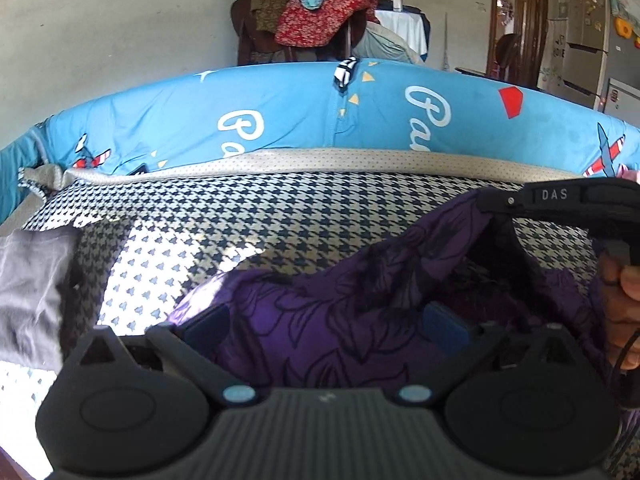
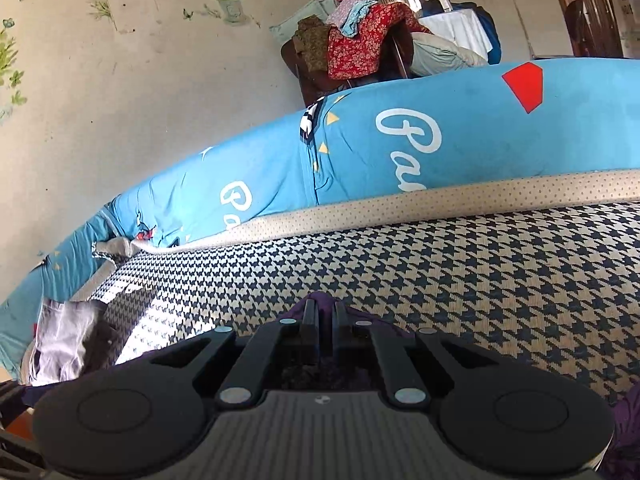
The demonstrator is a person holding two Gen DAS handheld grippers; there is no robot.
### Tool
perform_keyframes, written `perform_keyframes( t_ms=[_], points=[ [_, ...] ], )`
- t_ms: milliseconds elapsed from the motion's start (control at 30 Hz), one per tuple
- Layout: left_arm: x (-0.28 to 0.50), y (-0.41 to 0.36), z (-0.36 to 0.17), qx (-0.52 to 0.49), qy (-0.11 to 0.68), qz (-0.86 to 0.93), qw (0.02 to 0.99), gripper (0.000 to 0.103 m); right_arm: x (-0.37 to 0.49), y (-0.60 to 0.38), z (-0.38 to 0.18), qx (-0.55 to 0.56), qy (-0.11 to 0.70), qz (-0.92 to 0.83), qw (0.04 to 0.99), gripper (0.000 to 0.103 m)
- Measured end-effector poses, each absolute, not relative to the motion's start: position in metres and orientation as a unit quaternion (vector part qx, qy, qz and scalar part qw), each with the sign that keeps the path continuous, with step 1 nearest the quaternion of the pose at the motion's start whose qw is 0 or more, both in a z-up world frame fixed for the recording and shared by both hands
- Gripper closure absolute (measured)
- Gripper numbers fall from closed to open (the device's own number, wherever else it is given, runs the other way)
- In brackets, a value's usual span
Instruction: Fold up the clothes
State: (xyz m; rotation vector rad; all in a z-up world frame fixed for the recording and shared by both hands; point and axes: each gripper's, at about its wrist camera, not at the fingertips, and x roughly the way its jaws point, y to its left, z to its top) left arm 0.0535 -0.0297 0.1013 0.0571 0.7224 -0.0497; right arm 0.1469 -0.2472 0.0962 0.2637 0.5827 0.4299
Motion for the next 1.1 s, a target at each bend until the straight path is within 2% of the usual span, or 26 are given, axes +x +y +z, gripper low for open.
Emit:
perform_keyframes(
  t_ms=[333, 567, 967, 1100],
  points=[
    [0.128, -0.053, 0.071, 0.046, 0.408, -0.102, 0.906, 0.0, 0.166, -0.25, 0.109, 0.181, 0.254, 0.24, 0.919, 0.096],
    [0.157, -0.027, 0.045, 0.016, 0.415, 0.0, 0.91, 0.0, 0.165, -0.244, 0.112, 0.174, 0.254, 0.26, 0.915, 0.096],
    [0.173, 0.039, 0.05, -0.032, 0.391, 0.162, 0.906, 0.0, 0.161, -0.252, 0.105, 0.158, 0.283, 0.24, 0.915, 0.086],
    [0.174, 0.059, 0.063, -0.041, 0.359, 0.219, 0.907, 0.0, 0.159, -0.252, 0.098, 0.135, 0.308, 0.245, 0.909, 0.085]
  ],
)
